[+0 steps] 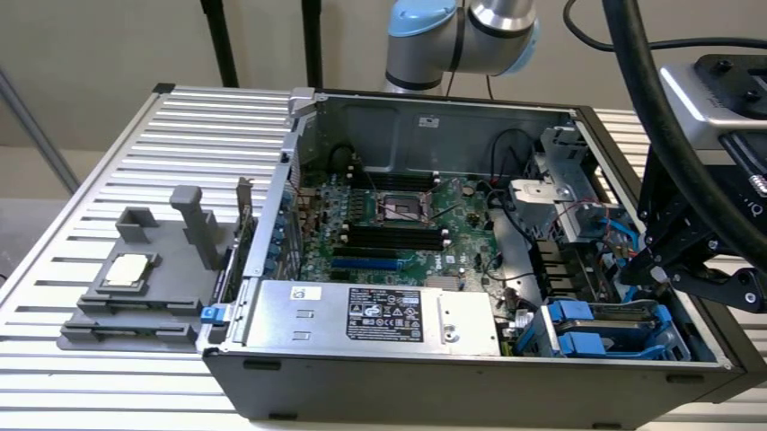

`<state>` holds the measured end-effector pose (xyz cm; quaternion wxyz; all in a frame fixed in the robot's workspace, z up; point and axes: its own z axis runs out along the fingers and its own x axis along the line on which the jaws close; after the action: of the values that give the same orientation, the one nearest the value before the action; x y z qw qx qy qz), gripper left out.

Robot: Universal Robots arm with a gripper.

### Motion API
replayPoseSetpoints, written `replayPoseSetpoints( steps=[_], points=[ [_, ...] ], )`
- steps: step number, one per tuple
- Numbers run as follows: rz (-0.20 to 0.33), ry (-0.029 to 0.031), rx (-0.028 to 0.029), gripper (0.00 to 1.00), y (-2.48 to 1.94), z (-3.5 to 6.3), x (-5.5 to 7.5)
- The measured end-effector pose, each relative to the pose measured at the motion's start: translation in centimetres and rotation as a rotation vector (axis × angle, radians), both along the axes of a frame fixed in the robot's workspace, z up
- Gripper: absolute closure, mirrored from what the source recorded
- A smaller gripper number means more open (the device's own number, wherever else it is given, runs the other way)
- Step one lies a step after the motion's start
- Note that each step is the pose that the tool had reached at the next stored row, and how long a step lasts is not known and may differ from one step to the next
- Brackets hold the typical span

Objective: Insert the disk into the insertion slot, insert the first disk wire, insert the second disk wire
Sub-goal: 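Insert the first disk wire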

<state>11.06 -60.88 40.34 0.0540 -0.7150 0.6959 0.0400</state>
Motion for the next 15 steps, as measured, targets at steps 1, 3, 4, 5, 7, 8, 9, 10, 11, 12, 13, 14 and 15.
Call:
replayPoseSetpoints(
  steps=[1, 3, 4, 5, 7, 8, 9, 10, 11, 12, 13, 14, 15],
  points=[
    [0.0, 0.0, 0.0, 0.87, 0.0, 0.0, 0.0],
    [0.0, 0.0, 0.0, 0.87, 0.0, 0.0, 0.0],
    [0.0, 0.0, 0.0, 0.87, 0.0, 0.0, 0.0],
    [0.0, 0.0, 0.0, 0.87, 0.0, 0.0, 0.0],
    [0.0, 0.0, 0.0, 0.87, 0.0, 0.0, 0.0],
    [0.0, 0.0, 0.0, 0.87, 0.0, 0.0, 0.0],
    [0.0, 0.0, 0.0, 0.87, 0.0, 0.0, 0.0],
    [0.0, 0.0, 0.0001, 0.87, 0.0, 0.0, 0.0],
    [0.0, 0.0, 0.0, 0.87, 0.0, 0.0, 0.0],
    [0.0, 0.0, 0.0, 0.87, 0.0, 0.0, 0.0],
    [0.0, 0.0, 0.0, 0.87, 0.0, 0.0, 0.0],
    [0.0, 0.0, 0.0, 0.87, 0.0, 0.0, 0.0],
    [0.0, 0.0, 0.0, 0.87, 0.0, 0.0, 0.0]
  ],
)
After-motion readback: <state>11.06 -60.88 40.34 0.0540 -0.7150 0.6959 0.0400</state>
